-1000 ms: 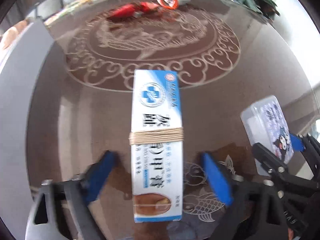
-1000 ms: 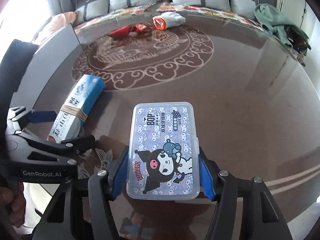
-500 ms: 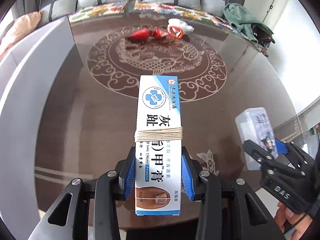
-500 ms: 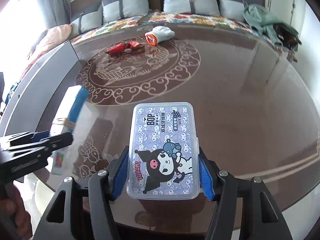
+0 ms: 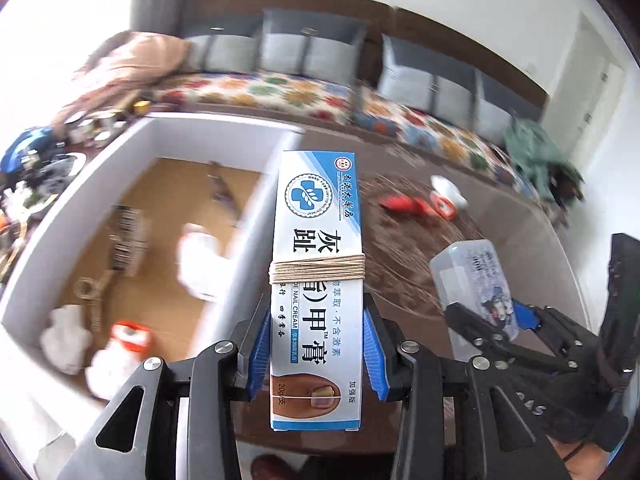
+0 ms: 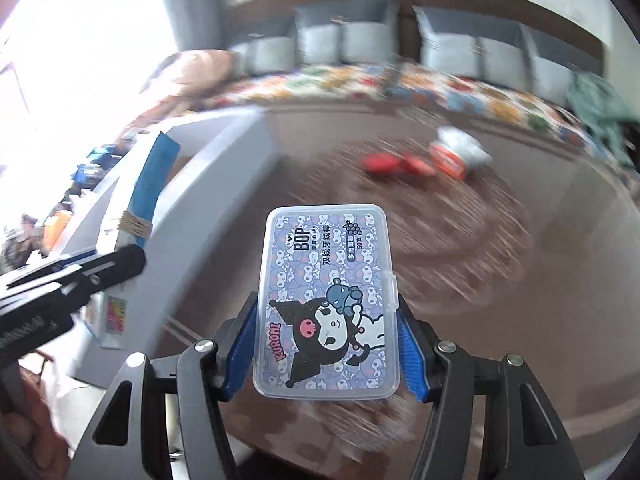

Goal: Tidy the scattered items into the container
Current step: 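Open both tools to drop the cream box and plastic case into the box, then move both open tools back over the red packet and glove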

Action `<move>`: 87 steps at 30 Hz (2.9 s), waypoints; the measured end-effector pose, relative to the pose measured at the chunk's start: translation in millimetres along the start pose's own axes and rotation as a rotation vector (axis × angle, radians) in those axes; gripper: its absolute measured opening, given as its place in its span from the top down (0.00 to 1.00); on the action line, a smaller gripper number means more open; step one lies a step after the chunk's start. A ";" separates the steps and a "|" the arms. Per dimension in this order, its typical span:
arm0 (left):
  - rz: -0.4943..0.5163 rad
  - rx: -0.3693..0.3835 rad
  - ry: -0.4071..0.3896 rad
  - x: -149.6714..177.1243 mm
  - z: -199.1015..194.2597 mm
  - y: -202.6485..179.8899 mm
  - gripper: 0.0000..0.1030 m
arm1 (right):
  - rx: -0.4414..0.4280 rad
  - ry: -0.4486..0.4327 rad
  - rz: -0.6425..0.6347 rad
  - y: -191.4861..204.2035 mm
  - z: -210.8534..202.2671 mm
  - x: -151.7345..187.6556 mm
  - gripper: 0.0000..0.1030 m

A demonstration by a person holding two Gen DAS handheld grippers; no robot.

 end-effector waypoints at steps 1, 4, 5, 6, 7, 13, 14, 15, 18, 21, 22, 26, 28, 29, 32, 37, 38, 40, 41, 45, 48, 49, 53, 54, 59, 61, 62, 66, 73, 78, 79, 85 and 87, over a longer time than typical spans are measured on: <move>-0.027 -0.022 -0.013 -6.9 -6.8 15.3 0.60 | -0.025 -0.015 -0.022 14.0 0.9 -12.5 0.40; -0.116 -0.100 -0.045 -29.8 -27.9 73.2 0.60 | -0.111 -0.057 -0.098 66.0 7.0 -51.5 0.40; -0.134 -0.126 -0.047 -33.4 -29.6 87.7 0.60 | -0.152 -0.062 -0.126 87.2 11.5 -64.7 0.40; -0.153 -0.149 -0.046 -36.7 -30.6 102.1 0.60 | -0.177 -0.066 -0.144 102.5 15.5 -73.3 0.40; -0.174 -0.164 -0.041 -38.8 -29.3 115.6 0.60 | -0.200 -0.070 -0.160 117.0 19.4 -81.3 0.40; -0.232 -0.215 0.131 -34.9 9.3 188.4 0.60 | -0.305 0.007 -0.297 202.0 85.5 -100.2 0.39; -0.224 -0.230 0.185 -30.6 22.0 197.7 0.59 | -0.316 0.033 -0.312 210.5 99.7 -97.6 0.39; -0.219 -0.244 0.214 -28.4 28.7 204.6 0.56 | -0.324 0.099 -0.334 218.2 118.0 -90.6 0.39; -0.243 -0.257 0.245 -18.5 39.7 218.2 0.40 | -0.304 0.242 -0.364 225.4 154.4 -67.4 0.38; -0.273 -0.244 0.235 -13.2 35.6 224.8 0.26 | -0.305 0.183 -0.327 215.0 150.8 -63.0 0.38; -0.280 -0.244 0.231 -11.7 33.7 226.1 0.26 | -0.310 0.173 -0.313 213.0 147.9 -62.7 0.38; -0.281 -0.232 0.230 -9.6 25.2 222.0 0.26 | -0.322 0.136 -0.251 199.1 135.9 -59.1 0.38; -0.263 -0.219 0.219 -11.5 17.2 209.0 0.26 | -0.335 0.117 -0.218 196.7 128.0 -62.8 0.38; -0.251 -0.214 0.218 -13.1 14.0 201.9 0.26 | -0.349 0.103 -0.194 191.6 122.5 -59.2 0.38; -0.210 -0.197 0.216 -17.6 7.1 181.9 0.26 | -0.361 0.094 -0.145 177.0 104.2 -59.2 0.38; -0.111 -0.153 0.206 -23.4 -2.4 126.7 0.26 | -0.344 0.076 -0.056 129.4 79.2 -40.6 0.38; -0.091 -0.140 0.205 -23.9 -4.8 114.3 0.26 | -0.334 0.072 -0.039 117.4 74.6 -36.9 0.38; -0.046 -0.113 0.201 -22.3 -9.3 87.2 0.26 | -0.311 0.054 -0.005 93.2 62.8 -30.8 0.38; -0.022 -0.100 0.198 -20.9 -11.4 72.7 0.26 | -0.289 0.047 0.014 78.8 56.8 -25.7 0.38; 0.078 -0.068 0.195 -9.2 -16.7 16.5 0.26 | -0.230 0.033 0.099 25.1 36.5 -6.0 0.38; 0.158 -0.061 0.190 3.7 -20.3 -22.3 0.26 | -0.191 0.028 0.175 -13.8 24.4 16.9 0.38; 0.184 -0.063 0.187 8.5 -21.6 -33.9 0.26 | -0.171 0.036 0.197 -27.7 21.2 27.4 0.38; 0.259 -0.050 0.189 23.4 -24.5 -68.9 0.26 | -0.133 0.063 0.272 -65.8 14.1 65.6 0.38; 0.280 -0.047 0.192 27.2 -24.8 -78.1 0.26 | -0.124 0.066 0.292 -75.3 11.6 74.5 0.38; 0.348 -0.048 0.192 34.2 -26.2 -99.7 0.26 | -0.083 0.071 0.372 -111.9 2.3 106.6 0.38; 0.363 -0.049 0.190 35.3 -25.6 -104.6 0.26 | -0.072 0.074 0.398 -122.5 1.1 113.6 0.38; 0.368 -0.050 0.189 35.8 -24.8 -106.3 0.26 | -0.067 0.075 0.407 -125.7 0.6 115.6 0.38; 0.379 -0.049 0.197 36.4 -16.5 -111.5 0.25 | -0.062 0.070 0.427 -134.6 1.1 117.5 0.38; 0.414 0.159 0.343 15.6 40.4 -116.1 0.25 | -0.062 0.074 0.445 -143.1 9.8 121.3 0.38; 0.570 0.256 0.449 -37.7 118.2 -132.8 0.25 | -0.054 0.063 0.461 -154.0 15.8 129.4 0.38; 0.603 0.248 0.453 -46.8 131.9 -137.5 0.25 | -0.057 0.063 0.472 -157.3 17.1 131.9 0.38; 0.711 0.273 0.587 -75.8 215.2 -169.2 0.25 | -0.065 0.083 0.500 -171.2 29.8 143.1 0.38; 0.765 0.273 0.607 -75.4 234.1 -179.8 0.25 | -0.073 0.074 0.502 -173.6 32.1 143.9 0.38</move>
Point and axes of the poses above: each gripper's, at about its wrist camera, not at the fingertips, and z roughly the way its jaws point, y to its left, x to its underside, the point moved 3 cm from there along z, roughly the way its jaws point, and after that the axes turned 6 degrees about -z, right-handed, at the moved point
